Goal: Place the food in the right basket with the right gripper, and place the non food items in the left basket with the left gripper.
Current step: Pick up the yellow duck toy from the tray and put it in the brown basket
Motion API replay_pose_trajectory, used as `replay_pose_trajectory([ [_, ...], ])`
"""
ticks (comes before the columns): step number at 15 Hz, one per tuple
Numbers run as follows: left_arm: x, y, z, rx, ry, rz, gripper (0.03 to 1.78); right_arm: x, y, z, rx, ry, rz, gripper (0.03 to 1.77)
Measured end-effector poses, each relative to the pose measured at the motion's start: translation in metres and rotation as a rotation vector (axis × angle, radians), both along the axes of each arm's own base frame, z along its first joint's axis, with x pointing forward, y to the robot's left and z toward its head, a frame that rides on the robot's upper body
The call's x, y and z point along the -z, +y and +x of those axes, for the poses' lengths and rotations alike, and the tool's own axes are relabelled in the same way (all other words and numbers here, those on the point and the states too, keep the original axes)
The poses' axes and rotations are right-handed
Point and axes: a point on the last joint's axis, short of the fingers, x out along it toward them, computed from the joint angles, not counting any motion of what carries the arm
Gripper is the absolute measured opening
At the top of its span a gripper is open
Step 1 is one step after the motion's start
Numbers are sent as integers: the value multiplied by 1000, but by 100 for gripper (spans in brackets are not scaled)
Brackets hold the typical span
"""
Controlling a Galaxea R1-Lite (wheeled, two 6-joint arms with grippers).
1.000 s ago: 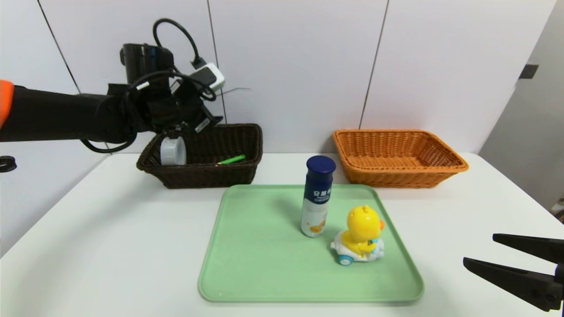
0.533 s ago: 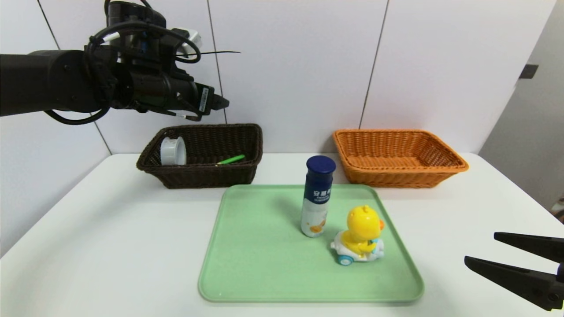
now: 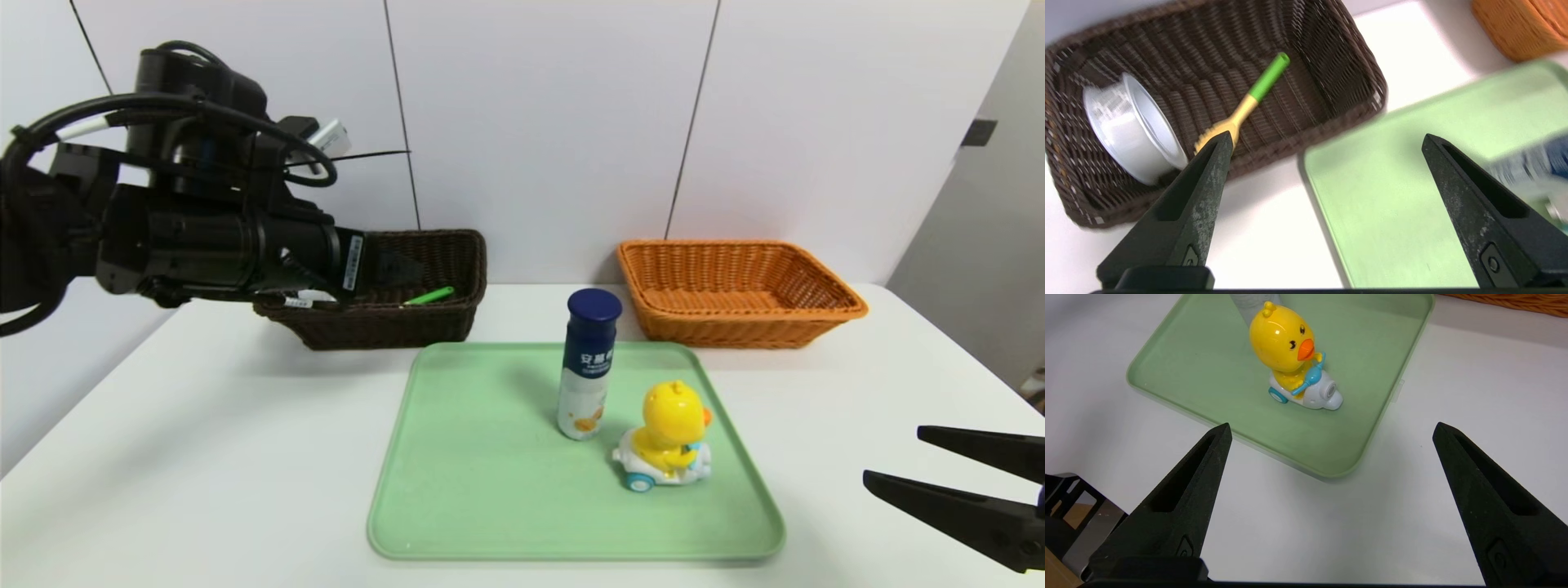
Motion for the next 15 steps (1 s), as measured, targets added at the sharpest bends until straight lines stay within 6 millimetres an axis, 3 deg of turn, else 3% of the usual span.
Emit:
replay_pose_trajectory([
  [4, 14, -2, -44, 78, 42, 17, 167, 0, 0, -1, 1, -1, 1, 170],
  [9, 31, -31, -94, 358, 77, 4, 168, -1, -1, -2, 2, -6, 2, 170],
  [15, 57, -80, -109, 604, 31, -35, 169, -1, -1, -3, 5, -11, 2, 170],
])
